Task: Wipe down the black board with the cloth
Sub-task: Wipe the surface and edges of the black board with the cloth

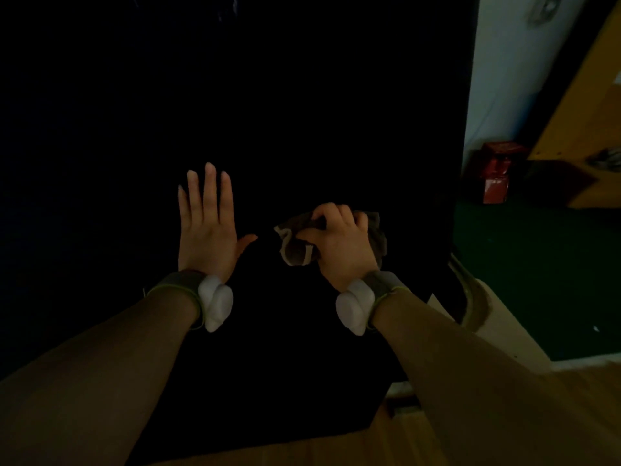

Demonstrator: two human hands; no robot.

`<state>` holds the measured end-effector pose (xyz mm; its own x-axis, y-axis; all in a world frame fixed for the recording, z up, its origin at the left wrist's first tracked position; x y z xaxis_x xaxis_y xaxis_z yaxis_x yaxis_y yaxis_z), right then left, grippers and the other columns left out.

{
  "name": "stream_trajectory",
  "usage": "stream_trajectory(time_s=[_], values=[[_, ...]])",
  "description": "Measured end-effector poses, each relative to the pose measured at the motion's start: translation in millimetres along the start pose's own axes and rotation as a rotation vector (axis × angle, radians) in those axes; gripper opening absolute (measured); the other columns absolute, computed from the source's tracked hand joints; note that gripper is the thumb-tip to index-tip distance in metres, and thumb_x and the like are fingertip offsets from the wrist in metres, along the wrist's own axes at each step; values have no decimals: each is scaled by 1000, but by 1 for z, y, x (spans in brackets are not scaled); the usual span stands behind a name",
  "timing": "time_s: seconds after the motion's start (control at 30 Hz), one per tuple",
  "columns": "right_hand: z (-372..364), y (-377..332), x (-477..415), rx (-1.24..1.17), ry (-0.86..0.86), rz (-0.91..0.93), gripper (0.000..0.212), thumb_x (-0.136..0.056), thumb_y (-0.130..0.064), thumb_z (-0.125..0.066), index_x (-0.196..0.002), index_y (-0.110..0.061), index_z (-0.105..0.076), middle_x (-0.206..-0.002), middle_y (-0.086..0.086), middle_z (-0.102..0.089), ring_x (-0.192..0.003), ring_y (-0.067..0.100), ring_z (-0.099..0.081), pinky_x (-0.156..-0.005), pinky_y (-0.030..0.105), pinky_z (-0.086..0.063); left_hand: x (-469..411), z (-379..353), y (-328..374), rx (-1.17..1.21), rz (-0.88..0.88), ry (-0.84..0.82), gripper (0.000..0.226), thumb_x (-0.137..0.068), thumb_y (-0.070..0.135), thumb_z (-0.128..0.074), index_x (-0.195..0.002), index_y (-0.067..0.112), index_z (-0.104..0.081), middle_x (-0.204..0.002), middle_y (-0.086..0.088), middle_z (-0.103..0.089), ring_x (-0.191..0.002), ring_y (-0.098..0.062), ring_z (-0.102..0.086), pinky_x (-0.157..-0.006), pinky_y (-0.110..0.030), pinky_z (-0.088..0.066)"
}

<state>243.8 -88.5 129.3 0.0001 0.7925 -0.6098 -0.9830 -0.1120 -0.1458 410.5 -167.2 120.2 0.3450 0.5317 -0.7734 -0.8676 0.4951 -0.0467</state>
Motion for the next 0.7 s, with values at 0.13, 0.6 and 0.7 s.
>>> stream_trajectory(time_s=[0.13, 0.6, 0.7], values=[[47, -17, -14, -14, 227, 53, 24, -87, -18, -59, -108, -20, -72, -117, 22, -60, -110, 48, -52, -90, 54, -34, -1, -5, -1, -25, 11, -1, 108, -76, 50, -66, -149, 5, -1, -154, -27, -6, -141, -45, -2, -115, -49, 7], [-4, -1, -6, 53, 201, -5, 24, -91, -29, -58, -111, -30, -70, -121, 12, -60, -118, 30, -35, -97, 56, -33, 0, -6, -1, -34, 5, 29, 107, -77, 50, -62, -149, 7, 5, -155, -25, -5, -141, -42, 1, -116, -46, 10], [-24, 2, 6, 85, 137, -11, 25, -95, -33, -52, -117, -35, -63, -126, 2, -53, -121, 27, -40, -102, 38, -17, 0, -7, -1, -31, 11, 13, 110, -76, 49, -64, -149, 8, 7, -155, -24, -3, -142, -42, 2, -116, -47, 8]])
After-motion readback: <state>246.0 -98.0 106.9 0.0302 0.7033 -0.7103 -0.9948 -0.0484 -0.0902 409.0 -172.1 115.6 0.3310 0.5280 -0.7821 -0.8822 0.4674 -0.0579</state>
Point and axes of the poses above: each hand's wrist, its own x-axis away from the middle knuckle, its own z-axis out of the back of the hand, y = z × x, the point moved 7 cm from there along -x, towards the middle knuckle
